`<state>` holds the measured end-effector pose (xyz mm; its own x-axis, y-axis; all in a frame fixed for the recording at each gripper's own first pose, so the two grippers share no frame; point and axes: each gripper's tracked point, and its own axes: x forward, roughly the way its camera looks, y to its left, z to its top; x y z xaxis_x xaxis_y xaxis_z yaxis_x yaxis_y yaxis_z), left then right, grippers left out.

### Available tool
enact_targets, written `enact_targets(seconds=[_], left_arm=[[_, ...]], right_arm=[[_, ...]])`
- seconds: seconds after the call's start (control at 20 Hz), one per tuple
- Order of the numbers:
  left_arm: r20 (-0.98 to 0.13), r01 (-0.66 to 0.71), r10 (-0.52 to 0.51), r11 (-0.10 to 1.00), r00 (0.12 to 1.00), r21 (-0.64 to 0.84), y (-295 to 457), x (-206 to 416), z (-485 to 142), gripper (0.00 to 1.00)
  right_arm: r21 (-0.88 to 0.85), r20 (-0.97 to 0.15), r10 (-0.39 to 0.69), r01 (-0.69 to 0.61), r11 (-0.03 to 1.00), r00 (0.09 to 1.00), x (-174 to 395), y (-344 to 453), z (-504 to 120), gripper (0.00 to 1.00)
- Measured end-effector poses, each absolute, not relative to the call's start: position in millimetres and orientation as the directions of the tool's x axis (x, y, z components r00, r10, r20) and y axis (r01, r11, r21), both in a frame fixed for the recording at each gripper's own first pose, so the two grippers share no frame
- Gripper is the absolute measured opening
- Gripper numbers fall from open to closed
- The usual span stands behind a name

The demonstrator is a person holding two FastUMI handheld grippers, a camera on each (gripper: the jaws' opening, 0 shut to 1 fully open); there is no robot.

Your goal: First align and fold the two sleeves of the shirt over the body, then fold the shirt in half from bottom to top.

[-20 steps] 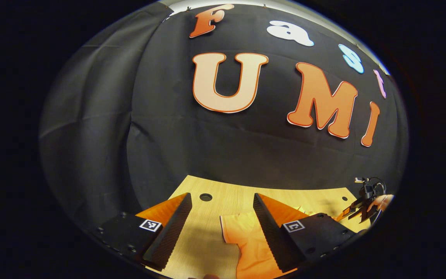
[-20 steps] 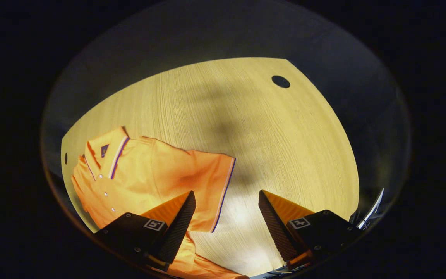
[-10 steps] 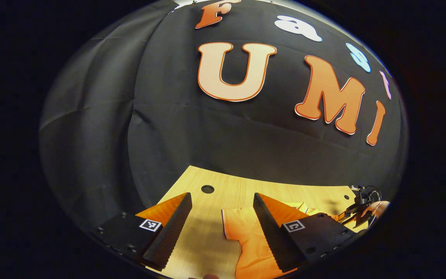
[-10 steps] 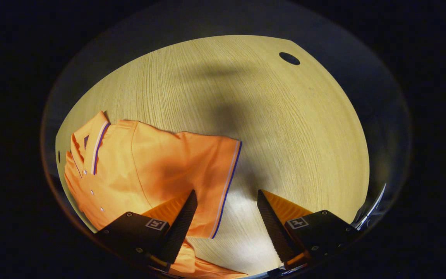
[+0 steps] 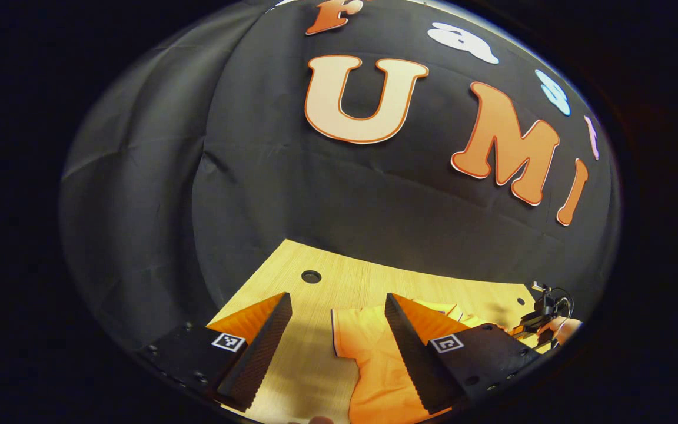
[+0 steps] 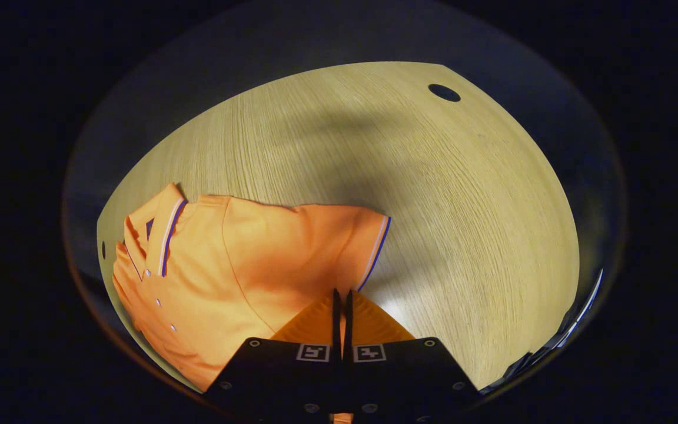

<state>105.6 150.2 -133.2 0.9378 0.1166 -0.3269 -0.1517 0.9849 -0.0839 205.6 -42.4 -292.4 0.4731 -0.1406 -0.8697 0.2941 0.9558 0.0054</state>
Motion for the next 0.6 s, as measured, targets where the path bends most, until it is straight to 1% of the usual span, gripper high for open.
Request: enact_targets(seconds=[0.05,0.1,0.2,0.35,0.6], left_arm=[[-0.321,-0.144,0.111,0.986,0.940,-0.080,149,104,-132,0.98],[-0.321,-0.139,0.109,0.988,0.941,-0.072,149,102,-132,0.98],[-0.315,-0.130,0.102,0.989,0.944,-0.070,150,103,-127,0.98],[-0.306,-0.118,0.091,0.991,0.948,-0.069,152,99,-123,0.98],[-0.287,-0.110,0.083,0.991,0.954,-0.081,163,95,-115,0.98]], right_arm=[[0.027,-0.873,-0.123,0.299,0.954,0.472,204,-40,-292,0.03],[0.053,-0.876,-0.103,0.305,0.951,0.472,202,-37,-292,0.00],[0.051,-0.863,-0.114,0.309,0.950,0.492,203,-36,-292,0.00],[0.072,-0.844,-0.096,0.288,0.955,0.528,201,-24,-270,0.00],[0.051,-0.798,-0.082,0.202,0.978,0.598,205,11,-224,0.00]])
